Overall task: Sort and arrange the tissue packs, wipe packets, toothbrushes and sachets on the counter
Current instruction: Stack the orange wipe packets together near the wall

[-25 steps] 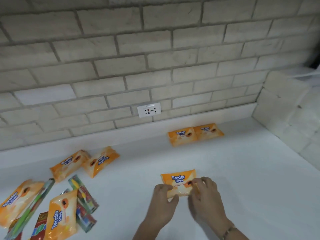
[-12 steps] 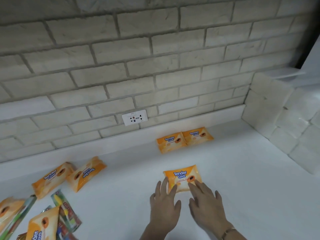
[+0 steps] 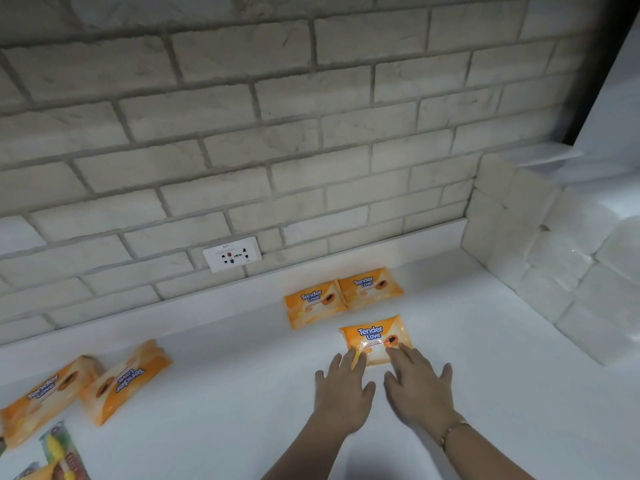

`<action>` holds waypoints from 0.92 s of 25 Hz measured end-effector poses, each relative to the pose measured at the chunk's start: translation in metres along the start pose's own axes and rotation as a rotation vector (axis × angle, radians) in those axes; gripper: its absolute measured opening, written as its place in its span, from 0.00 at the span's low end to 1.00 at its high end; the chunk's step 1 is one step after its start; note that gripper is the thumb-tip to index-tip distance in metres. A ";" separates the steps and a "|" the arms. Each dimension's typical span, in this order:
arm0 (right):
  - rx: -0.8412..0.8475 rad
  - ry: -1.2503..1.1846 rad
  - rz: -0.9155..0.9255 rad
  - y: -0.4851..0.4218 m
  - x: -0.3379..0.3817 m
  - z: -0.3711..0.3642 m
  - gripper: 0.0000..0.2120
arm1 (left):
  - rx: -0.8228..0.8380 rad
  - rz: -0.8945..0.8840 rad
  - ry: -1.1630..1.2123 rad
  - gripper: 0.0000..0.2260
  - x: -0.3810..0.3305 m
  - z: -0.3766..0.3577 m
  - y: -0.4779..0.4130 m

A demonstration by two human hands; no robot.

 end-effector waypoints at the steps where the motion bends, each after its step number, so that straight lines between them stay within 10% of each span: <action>1: 0.002 0.006 -0.002 -0.008 -0.006 0.004 0.27 | 0.004 0.000 0.003 0.28 -0.006 -0.001 -0.010; 23: -0.101 0.221 0.044 -0.078 -0.040 -0.015 0.28 | -0.177 -0.002 0.052 0.27 -0.017 -0.026 -0.075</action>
Point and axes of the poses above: each hand's wrist, its own y-axis away from the middle knuckle, its own z-axis out of the back of the hand, x = y × z, the point moved 3 cm from there along -y, towards the middle knuckle, and after that the axes turned 10 degrees about y, right-handed, at the moved point
